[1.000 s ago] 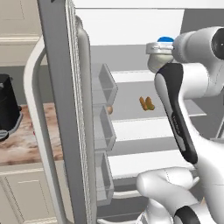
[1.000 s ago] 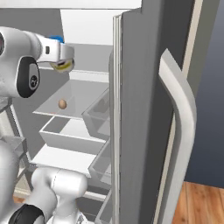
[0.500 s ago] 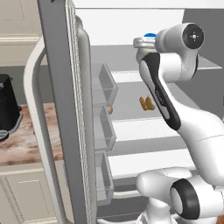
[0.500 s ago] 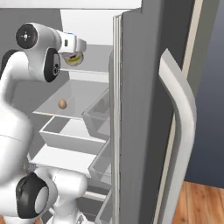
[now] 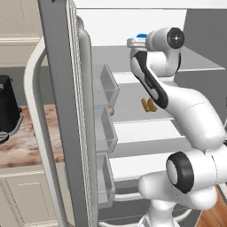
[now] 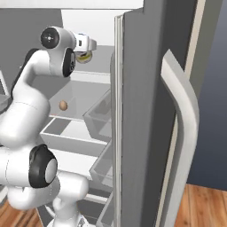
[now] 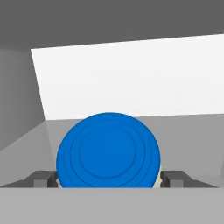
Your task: Place the ketchup and mayonnaise from the counter to the top shelf of the fridge. If the existing items in the fridge are on the top shelf, move them to other shelves.
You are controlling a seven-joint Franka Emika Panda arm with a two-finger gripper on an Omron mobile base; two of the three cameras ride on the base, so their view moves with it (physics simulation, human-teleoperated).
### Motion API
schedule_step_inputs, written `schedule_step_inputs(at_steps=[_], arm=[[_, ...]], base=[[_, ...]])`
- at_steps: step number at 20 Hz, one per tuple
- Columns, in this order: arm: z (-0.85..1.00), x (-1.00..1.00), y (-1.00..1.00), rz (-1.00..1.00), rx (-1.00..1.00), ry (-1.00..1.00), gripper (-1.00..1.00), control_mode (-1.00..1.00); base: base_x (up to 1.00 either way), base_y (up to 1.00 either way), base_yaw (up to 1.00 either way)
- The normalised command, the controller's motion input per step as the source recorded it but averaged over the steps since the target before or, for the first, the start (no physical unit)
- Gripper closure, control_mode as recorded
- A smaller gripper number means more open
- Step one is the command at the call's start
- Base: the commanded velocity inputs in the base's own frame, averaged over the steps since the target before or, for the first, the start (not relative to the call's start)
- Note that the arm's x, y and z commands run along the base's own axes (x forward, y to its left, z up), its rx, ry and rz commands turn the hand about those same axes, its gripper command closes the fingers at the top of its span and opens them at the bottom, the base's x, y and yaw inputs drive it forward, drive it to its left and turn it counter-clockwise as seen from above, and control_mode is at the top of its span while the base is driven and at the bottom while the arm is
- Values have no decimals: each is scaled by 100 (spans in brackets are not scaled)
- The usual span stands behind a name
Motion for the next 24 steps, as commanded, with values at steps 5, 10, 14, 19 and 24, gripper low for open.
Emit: schedule_step_inputs(at_steps=[5, 10, 14, 19, 24], arm=[[-23, 57, 0, 0, -6, 7, 100, -100], [-22, 41, 0, 0, -9, 11, 100, -100], [-7, 14, 0, 1, -5, 3, 100, -100], [0, 10, 0, 0, 0, 1, -100, -100], [-1, 23, 0, 0, 0, 0, -100, -100]], base=[[0, 0, 0], [0, 0, 0], [0, 0, 0], [0, 0, 0], [0, 0, 0]])
